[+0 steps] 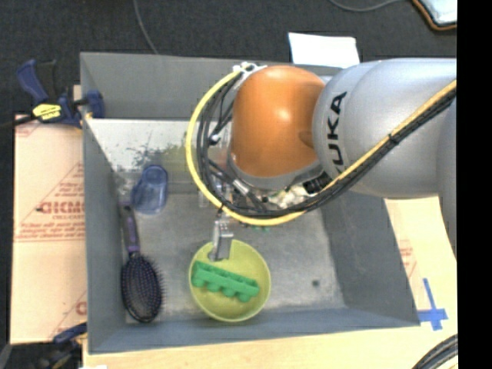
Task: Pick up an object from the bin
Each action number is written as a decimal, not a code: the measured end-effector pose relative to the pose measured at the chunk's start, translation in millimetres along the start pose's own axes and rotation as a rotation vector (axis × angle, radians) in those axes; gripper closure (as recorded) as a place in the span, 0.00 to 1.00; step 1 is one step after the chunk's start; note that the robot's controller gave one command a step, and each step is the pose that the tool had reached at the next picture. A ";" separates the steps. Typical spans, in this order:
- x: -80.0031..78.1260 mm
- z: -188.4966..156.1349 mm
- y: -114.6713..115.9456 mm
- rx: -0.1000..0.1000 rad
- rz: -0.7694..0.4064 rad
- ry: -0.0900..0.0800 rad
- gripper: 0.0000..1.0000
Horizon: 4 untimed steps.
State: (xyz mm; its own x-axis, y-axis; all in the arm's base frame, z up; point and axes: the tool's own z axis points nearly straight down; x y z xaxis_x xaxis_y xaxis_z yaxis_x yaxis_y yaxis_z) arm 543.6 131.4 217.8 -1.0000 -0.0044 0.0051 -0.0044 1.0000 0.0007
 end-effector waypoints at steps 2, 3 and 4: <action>35.5 147.2 -63.1 -0.004 0.125 -0.010 0.00; 46.9 80.9 -64.1 -0.006 0.032 -0.024 0.00; 37.0 143.8 -65.1 -0.005 0.113 -0.017 0.00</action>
Offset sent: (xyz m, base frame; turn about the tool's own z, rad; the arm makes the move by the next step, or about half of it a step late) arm -0.0375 -0.0634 -0.1478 0.1233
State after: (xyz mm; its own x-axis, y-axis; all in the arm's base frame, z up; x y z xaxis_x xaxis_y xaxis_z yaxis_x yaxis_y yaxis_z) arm 506.2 66.3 74.1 -0.9941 0.1083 -0.0111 0.1082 0.9941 0.0057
